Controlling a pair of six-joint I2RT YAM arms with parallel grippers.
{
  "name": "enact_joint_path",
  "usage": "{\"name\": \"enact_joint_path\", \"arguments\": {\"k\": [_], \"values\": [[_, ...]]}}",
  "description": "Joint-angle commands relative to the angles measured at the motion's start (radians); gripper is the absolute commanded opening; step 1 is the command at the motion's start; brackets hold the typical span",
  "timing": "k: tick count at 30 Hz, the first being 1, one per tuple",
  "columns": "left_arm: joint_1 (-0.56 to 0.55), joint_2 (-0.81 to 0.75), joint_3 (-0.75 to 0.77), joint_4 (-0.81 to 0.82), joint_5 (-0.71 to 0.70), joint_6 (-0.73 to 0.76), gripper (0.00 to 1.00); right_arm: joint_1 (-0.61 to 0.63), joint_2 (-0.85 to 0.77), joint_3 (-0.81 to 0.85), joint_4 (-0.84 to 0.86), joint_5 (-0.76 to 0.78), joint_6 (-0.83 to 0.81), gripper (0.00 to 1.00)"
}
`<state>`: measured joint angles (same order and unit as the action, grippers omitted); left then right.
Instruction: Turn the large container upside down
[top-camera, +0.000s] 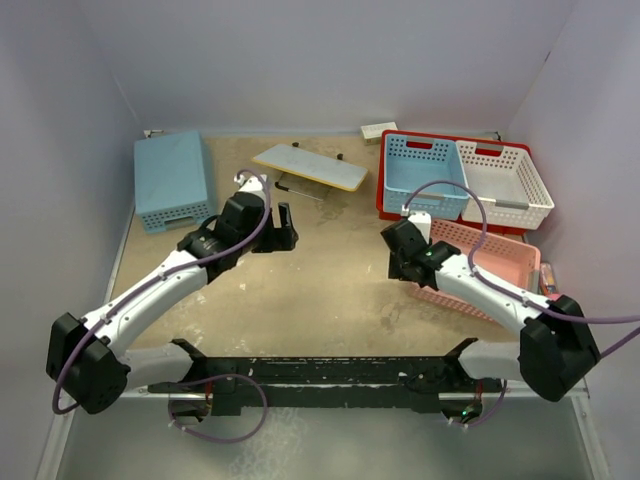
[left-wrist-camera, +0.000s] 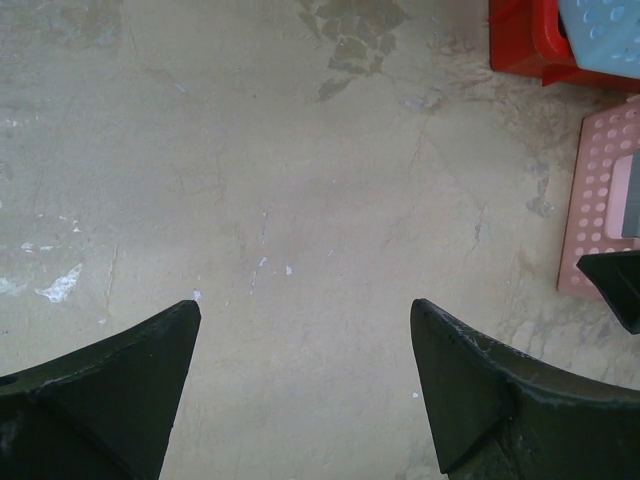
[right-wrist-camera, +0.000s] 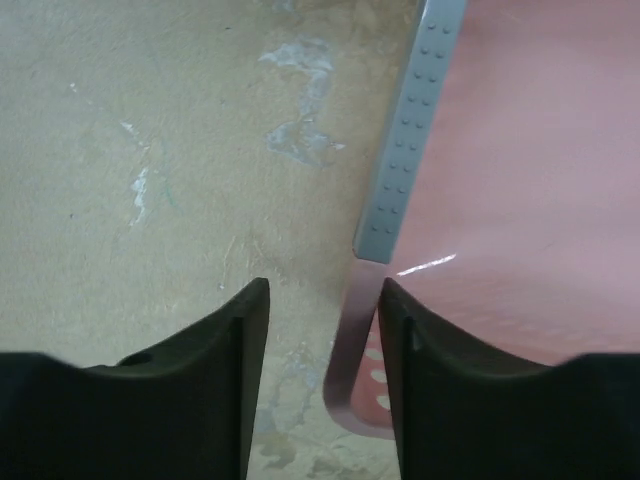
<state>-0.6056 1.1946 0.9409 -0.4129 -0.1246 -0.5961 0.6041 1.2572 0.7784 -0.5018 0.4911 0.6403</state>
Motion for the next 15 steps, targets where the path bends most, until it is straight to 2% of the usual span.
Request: {"name": "enact_joint_path", "arguments": {"k": [1, 3, 5, 7, 11, 15], "values": [[-0.005, -0.051, 0.068, -0.013, -0.049, -0.024, 0.84, 0.003, -0.033, 0.006, 0.104, -0.084, -0.022, 0.37], [-0.005, -0.068, 0.092, -0.043, -0.085, -0.028, 0.84, 0.003, -0.067, 0.016, 0.106, -0.175, -0.017, 0.14], [-0.005, -0.081, 0.134, -0.090, -0.131, -0.030, 0.84, 0.005, -0.107, 0.030, 0.103, -0.298, 0.003, 0.00], [-0.004, -0.089, 0.191, -0.136, -0.169, -0.024, 0.85, 0.022, -0.146, 0.046, 0.102, -0.398, 0.033, 0.00], [-0.003, -0.103, 0.305, -0.194, -0.248, -0.021, 0.85, 0.105, -0.190, 0.115, 0.093, -0.477, 0.092, 0.00], [-0.003, -0.123, 0.404, -0.223, -0.305, -0.027, 0.86, 0.126, -0.178, 0.160, 0.190, -0.624, 0.164, 0.00]]}}
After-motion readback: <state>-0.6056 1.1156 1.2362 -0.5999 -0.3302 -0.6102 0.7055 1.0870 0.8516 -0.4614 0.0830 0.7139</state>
